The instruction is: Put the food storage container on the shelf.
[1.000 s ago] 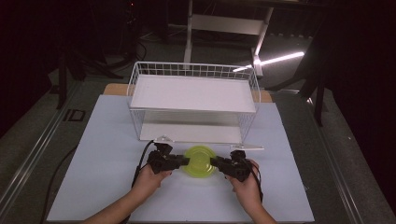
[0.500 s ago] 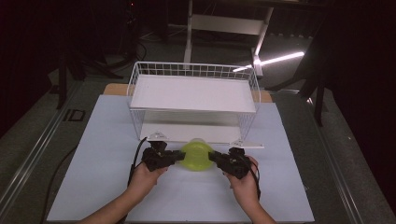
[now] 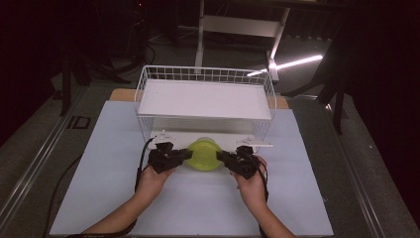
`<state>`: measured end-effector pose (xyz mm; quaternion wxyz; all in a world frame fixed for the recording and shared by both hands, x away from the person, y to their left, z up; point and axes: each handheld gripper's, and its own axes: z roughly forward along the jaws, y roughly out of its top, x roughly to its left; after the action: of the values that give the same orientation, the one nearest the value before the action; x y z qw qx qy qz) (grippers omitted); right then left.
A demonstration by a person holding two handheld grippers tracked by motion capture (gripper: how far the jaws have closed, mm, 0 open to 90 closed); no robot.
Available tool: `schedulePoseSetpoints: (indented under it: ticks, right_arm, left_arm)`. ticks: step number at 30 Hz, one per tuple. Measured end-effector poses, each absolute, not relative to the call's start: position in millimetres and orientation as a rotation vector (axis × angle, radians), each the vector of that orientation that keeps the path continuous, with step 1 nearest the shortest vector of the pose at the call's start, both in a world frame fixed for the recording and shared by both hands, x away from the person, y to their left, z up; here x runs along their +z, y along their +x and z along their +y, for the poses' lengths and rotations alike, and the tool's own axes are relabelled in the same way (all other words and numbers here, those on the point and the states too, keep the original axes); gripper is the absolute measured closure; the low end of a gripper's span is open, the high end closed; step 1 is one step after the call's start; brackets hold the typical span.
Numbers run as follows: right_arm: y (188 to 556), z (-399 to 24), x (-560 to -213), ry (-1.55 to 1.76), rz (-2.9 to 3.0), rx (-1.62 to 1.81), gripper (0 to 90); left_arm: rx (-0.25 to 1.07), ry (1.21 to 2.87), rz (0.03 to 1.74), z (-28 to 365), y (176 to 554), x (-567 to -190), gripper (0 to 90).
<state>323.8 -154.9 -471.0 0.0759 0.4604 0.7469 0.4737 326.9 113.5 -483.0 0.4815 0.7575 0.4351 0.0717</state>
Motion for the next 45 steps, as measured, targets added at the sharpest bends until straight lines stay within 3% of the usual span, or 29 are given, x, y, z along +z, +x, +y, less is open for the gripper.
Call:
schedulePoseSetpoints:
  ticks: [21, 27, 39, 45]
  right_arm:
    - [352.6, -148.5, -491.1, 1.461, 2.207, 1.360, 79.8]
    - [358.9, -146.8, -488.3, 1.454, 2.181, 1.368, 78.7]
    - [365.0, -142.7, -489.6, 1.364, 2.095, 1.333, 71.5]
    - [375.3, -141.4, -490.0, 1.401, 2.059, 1.326, 67.2]
  left_arm:
    - [0.176, 1.830, 1.143, 108.7, 356.5, -500.5, 80.3]
    - [0.229, 1.804, 1.109, 108.3, 358.8, -499.5, 78.9]
    - [0.314, 1.748, 1.084, 107.6, 366.7, -505.3, 72.8]
    - [0.293, 1.683, 1.139, 109.5, 375.8, -508.5, 61.7]
